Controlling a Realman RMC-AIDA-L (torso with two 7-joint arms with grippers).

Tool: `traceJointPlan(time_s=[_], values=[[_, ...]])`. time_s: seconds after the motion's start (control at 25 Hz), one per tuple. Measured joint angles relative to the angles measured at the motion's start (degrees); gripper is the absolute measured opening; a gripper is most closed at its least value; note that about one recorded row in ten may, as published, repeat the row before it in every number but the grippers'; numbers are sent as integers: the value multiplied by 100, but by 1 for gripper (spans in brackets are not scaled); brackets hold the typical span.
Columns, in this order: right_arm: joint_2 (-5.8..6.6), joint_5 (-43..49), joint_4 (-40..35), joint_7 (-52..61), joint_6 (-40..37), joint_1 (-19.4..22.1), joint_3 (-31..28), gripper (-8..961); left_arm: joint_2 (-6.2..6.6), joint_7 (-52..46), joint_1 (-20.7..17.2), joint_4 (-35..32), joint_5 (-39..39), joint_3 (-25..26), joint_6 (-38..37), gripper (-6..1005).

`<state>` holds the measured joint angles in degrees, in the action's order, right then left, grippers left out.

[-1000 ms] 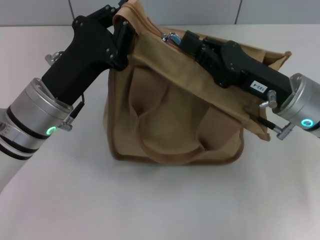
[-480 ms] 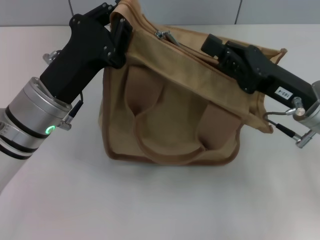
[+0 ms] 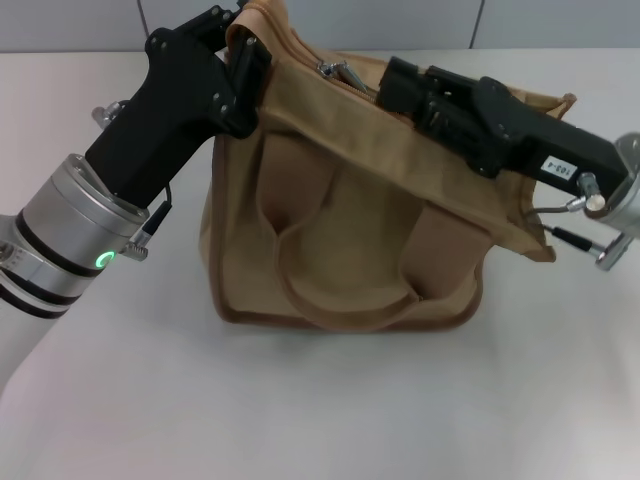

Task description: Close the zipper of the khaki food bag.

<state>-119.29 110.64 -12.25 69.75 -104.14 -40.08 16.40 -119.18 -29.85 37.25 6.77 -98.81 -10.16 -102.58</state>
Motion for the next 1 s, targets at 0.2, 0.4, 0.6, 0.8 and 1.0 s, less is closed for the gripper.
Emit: traceJointPlan(time_s=[0.2, 0.4, 0.6, 0.8, 1.0], values=[[-10, -35, -803, 140, -54, -174, 414, 297, 0, -2, 8, 0, -4, 1, 23, 67], [-13, -249, -985, 149, -90, -220, 451, 307, -3, -3, 17, 0, -7, 4, 46, 68], [-15, -332, -1011, 150, -111, -216, 459, 305, -8, -4, 28, 0, -7, 5, 49, 69], [-28, -335, -985, 139, 61, -223, 487, 238, -9, -4, 57, 0, -7, 5, 48, 70], [-41, -339, -957, 127, 214, -267, 647, 176, -9, -1, 85, 0, -8, 5, 50, 71]])
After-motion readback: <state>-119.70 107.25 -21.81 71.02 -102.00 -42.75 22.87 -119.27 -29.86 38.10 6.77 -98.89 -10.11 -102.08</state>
